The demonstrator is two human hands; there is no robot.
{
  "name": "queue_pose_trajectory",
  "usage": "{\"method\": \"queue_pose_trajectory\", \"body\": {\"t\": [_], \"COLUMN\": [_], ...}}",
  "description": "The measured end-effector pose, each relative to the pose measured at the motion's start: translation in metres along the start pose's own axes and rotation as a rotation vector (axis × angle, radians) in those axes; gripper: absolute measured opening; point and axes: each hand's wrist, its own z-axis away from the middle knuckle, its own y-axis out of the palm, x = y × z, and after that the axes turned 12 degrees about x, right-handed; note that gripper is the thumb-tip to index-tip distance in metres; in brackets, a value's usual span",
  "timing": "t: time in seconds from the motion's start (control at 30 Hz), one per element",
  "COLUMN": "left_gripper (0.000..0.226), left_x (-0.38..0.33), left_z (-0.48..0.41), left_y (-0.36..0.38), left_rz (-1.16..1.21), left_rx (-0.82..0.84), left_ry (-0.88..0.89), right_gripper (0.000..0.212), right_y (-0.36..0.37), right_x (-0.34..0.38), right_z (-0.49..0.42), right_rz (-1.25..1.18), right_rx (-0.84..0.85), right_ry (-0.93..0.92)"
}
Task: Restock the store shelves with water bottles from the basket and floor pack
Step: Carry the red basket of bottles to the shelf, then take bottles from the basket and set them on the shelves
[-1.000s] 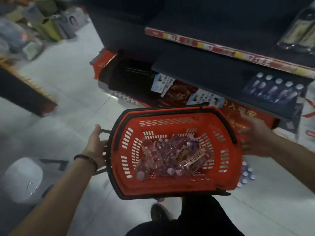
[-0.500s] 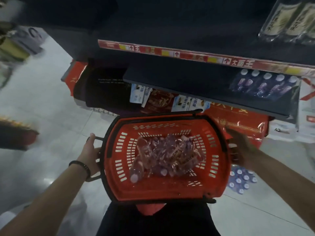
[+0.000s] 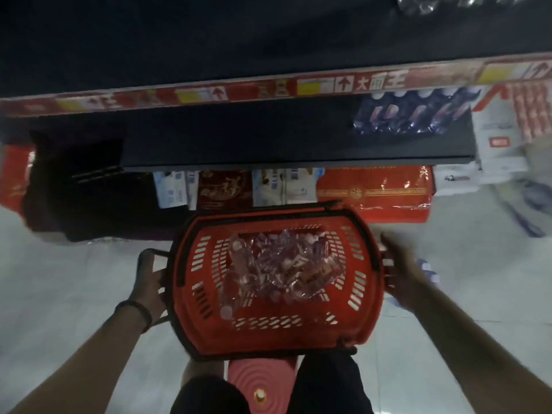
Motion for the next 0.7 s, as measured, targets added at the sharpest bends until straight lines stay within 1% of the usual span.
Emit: {"method": "queue_pose_trajectory", "body": {"t": [0.17,0.23,0.3,0.4,0.43,0.47,0.53,0.57,0.6,0.63,0.7], "left_gripper": [0.090,0.089,0.081,0.060,0.061,0.070,0.096,0.104,0.104,0.097,0.063], "left_x": [-0.001,0.004,0.013,0.021,0.028,0.037,0.062,0.072,0.074,0.076,0.072], "left_z": [-0.111,-0.160,-0.198,-0.250,-0.277,-0.305,-0.375,-0.406,-0.415,-0.414,-0.389], "left_y": [0.006,0.000,0.000,-0.006,-0.015,-0.027,-0.060,-0.072,-0.071,-0.066,-0.042], "left_rz": [-0.059,-0.072,-0.105,-0.142,-0.149,-0.152,-0.142,-0.134,-0.129,-0.116,-0.183], "left_rx": [0.010,0.025,0.031,0.032,0.029,0.039,0.063,0.074,0.090,0.110,0.105], "left_ry": [-0.025,-0.020,-0.026,0.002,0.008,-0.004,-0.002,-0.002,0.003,-0.006,-0.034], "right_gripper": [0.050,0.048,0.054,0.061,0.059,0.056,0.055,0.057,0.059,0.060,0.057], "right_y": [0.017,0.029,0.038,0.045,0.050,0.055,0.064,0.064,0.064,0.061,0.061], "right_x": [-0.049,-0.068,-0.087,-0.114,-0.122,-0.127,-0.136,-0.144,-0.152,-0.161,-0.177], "right_z": [-0.068,-0.100,-0.129,-0.170,-0.184,-0.195,-0.217,-0.227,-0.236,-0.246,-0.260], "right_rz": [-0.063,-0.101,-0.115,-0.146,-0.147,-0.130,-0.110,-0.110,-0.111,-0.105,-0.069], "right_rx": [-0.114,-0.192,-0.217,-0.259,-0.268,-0.275,-0.283,-0.286,-0.288,-0.291,-0.267], "right_ry": [0.003,0.024,0.053,0.108,0.116,0.122,0.109,0.107,0.109,0.109,0.100]}}
